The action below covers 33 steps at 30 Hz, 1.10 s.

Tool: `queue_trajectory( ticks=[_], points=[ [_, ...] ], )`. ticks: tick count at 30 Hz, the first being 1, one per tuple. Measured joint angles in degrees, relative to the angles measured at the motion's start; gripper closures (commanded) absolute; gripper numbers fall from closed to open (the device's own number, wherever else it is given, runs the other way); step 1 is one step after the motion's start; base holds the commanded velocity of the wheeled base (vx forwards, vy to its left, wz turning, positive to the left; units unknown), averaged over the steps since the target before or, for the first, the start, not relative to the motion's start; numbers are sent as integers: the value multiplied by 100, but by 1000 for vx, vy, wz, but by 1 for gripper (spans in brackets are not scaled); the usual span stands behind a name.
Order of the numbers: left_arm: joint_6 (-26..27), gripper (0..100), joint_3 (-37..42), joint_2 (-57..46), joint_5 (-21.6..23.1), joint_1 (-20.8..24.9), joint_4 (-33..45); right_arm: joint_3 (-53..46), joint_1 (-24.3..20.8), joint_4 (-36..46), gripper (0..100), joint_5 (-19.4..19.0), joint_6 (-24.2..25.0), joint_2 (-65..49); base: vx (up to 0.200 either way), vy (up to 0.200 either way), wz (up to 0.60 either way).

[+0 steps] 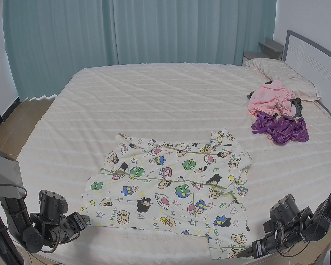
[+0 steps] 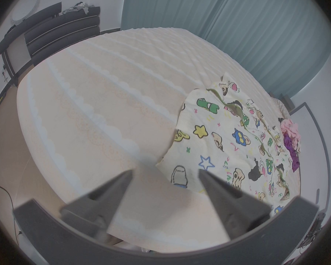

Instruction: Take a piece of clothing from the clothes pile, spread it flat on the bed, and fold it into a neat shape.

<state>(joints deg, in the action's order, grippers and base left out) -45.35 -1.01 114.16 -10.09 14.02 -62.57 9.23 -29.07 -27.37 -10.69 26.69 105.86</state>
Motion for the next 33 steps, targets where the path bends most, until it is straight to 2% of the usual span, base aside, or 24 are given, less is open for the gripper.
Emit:
queue_trajectory(
  ticks=[4,7,13,15,17,25,31,32,33],
  points=[
    [40,0,0,-226,20,-151,-16,-13,-6,-7,0,-1,2,32,0,0,0],
    [219,0,2,-523,227,-363,-23,-20,2,-9,0,5,11,15,0,0,0],
    [789,0,-46,-937,1223,-875,-34,-28,24,-13,0,87,38,-84,0,0,0],
    [1128,0,-127,-989,1595,-1006,-21,-55,27,-11,0,108,44,-112,0,0,0],
    [1488,0,-204,-967,1773,-1093,-21,-68,22,-16,0,119,46,-134,0,0,0],
    [2332,0,-527,-297,2005,-1213,-43,-110,17,-20,0,137,49,-171,0,0,0],
    [2447,0,-700,94,2183,-1069,-56,-113,17,-16,0,141,52,-167,0,0,0],
    [2450,100,-711,130,2183,-1041,-51,-116,16,-16,0,141,55,-167,0,0,0],
    [2453,100,-725,171,2183,-1017,-51,-121,16,-13,0,139,55,-165,0,0,0]
  ],
)
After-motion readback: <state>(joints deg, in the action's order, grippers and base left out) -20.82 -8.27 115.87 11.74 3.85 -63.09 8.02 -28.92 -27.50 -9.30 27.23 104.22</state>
